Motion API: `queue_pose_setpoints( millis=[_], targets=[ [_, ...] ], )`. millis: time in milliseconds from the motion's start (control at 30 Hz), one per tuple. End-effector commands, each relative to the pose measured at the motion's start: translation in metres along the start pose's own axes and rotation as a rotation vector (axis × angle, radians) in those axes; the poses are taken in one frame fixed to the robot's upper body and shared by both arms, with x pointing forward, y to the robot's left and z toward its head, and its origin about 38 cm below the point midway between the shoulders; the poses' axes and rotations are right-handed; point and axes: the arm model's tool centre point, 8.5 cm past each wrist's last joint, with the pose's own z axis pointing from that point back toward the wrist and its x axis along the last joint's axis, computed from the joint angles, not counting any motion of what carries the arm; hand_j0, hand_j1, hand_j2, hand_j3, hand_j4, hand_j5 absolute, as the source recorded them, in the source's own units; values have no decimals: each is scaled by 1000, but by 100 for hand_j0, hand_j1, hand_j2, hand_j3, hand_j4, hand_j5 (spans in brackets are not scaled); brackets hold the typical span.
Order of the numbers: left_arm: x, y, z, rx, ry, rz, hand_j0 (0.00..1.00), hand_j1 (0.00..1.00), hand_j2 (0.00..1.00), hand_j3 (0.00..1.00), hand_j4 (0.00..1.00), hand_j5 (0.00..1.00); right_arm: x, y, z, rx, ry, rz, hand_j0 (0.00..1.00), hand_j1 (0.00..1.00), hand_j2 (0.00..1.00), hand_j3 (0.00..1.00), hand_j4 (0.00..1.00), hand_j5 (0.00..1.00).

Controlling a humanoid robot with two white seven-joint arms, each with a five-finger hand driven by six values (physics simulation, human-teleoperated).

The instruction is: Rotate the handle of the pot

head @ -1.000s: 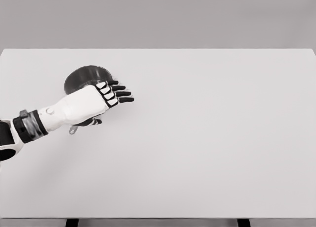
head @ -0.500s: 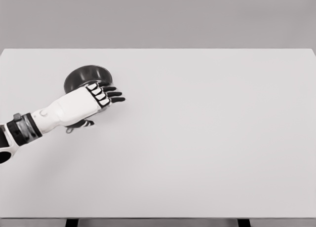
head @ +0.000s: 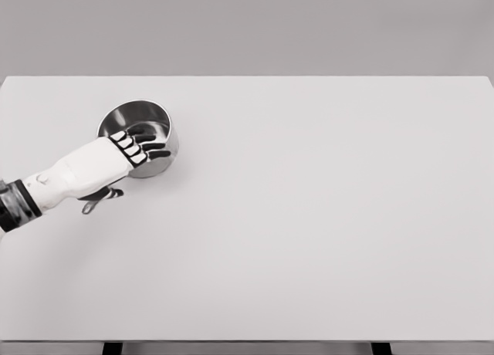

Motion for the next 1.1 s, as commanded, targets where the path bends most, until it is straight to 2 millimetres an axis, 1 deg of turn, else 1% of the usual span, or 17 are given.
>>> queue_pose_setpoints(
  millis=[0,100,167,267,367,467,533,833,967,1067],
  targets=[
    [-7,6,5,11,20,-9,100,100,100,100,100,100,0,0,0,0,0,0,100,100,100,100,100,100],
    [-9,8,8,10,28,-13,100,100,100,100,100,100,0,0,0,0,0,0,100,100,100,100,100,100],
    [-19,6,14,6,62,-6,100,100,100,100,100,100,0,0,0,0,0,0,100,100,100,100,100,100],
    [-27,0,19,-9,88,7,100,100,100,100,100,100,0,0,0,0,0,0,100,100,100,100,100,100],
    [-35,2,24,-9,117,-5,100,100,100,100,100,100,0,0,0,0,0,0,100,100,100,100,100,100],
    [-39,5,24,-10,127,-19,100,100,100,100,100,100,0,0,0,0,0,0,100,100,100,100,100,100],
    [-47,3,28,-16,153,-14,100,100,100,100,100,100,0,0,0,0,0,0,100,100,100,100,100,100],
    [-67,8,29,-47,207,-71,100,100,100,100,100,100,0,0,0,0,0,0,100,100,100,100,100,100],
    [-70,12,28,-45,212,-84,100,100,100,100,100,100,0,0,0,0,0,0,100,100,100,100,100,100],
    [-80,8,31,-58,240,-73,100,100,100,100,100,100,0,0,0,0,0,0,100,100,100,100,100,100]
  ],
)
